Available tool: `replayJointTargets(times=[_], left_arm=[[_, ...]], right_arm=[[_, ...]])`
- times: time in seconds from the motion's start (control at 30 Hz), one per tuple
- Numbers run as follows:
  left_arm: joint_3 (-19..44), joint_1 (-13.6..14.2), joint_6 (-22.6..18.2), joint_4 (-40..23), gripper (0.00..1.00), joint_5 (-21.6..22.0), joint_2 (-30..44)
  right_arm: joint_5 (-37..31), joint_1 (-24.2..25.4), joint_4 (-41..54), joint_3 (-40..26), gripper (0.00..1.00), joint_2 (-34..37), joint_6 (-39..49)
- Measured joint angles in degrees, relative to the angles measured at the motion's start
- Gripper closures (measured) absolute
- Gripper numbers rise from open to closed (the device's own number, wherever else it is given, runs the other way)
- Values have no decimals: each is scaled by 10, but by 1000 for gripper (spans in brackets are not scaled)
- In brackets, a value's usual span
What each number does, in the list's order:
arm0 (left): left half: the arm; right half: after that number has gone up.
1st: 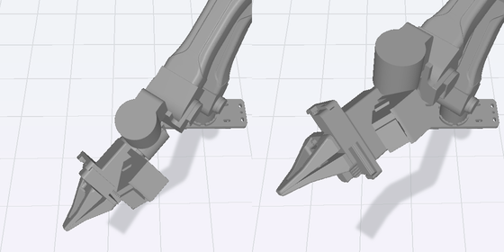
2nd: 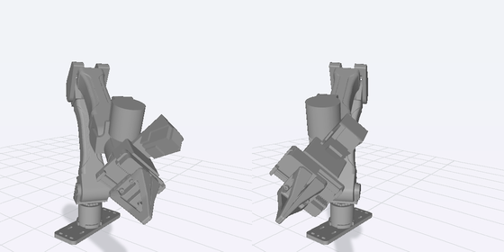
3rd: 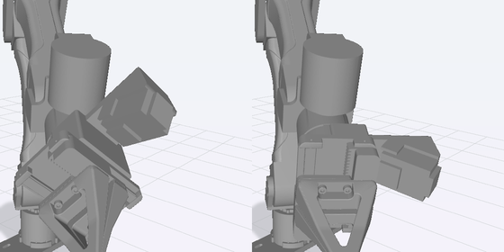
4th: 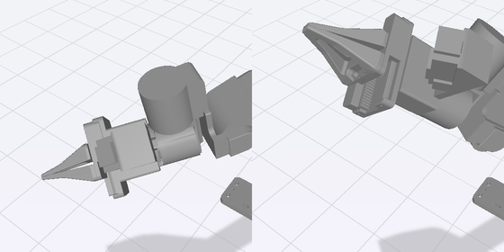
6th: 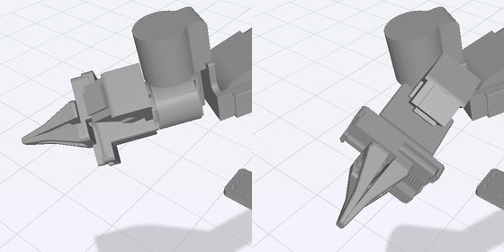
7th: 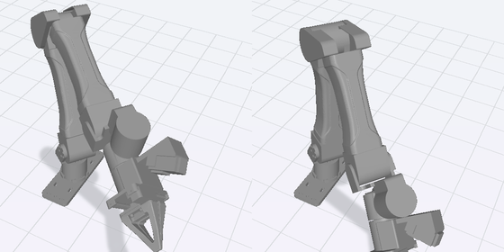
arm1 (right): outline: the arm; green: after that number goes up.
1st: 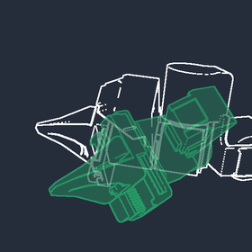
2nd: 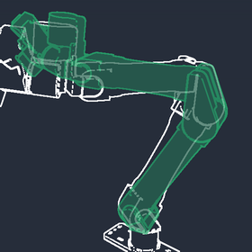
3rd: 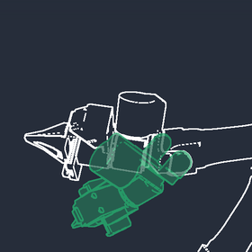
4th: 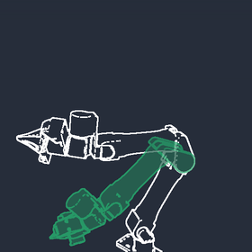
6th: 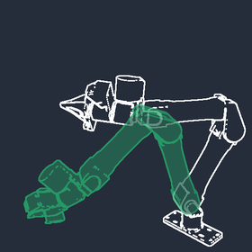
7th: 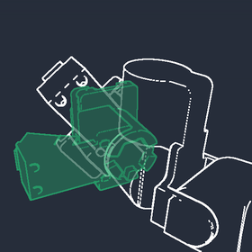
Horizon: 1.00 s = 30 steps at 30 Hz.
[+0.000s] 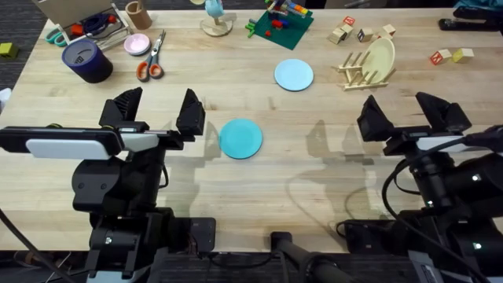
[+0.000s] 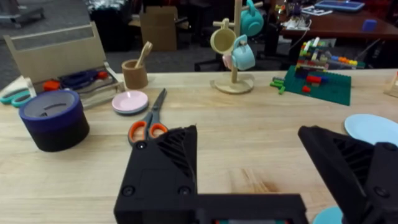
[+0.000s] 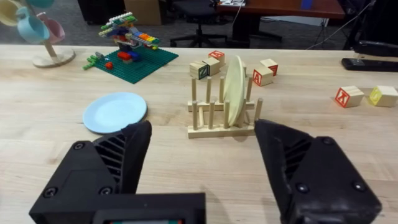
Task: Pick up the plates from the table one by one and place each into a slot on the dish rack.
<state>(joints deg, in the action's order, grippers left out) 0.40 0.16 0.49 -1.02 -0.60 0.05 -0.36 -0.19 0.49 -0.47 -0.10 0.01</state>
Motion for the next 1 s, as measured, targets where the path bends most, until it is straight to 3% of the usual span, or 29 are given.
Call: replayJointTargets(times=[0.43,0.57,0.8,1.0], left_arm=[[3,0,6,-3,8,0,0],[39,0,14,-59,8,3,0],[169,0,17,-160,8,14,17],[287,0,19,-277,7,20,103]], right_arm=[[0,0,-3,0,6,0,0],[0,0,6,-16,6,8,0],[0,0,64,-146,6,76,0],[0,0,185,-284,6,197,0]])
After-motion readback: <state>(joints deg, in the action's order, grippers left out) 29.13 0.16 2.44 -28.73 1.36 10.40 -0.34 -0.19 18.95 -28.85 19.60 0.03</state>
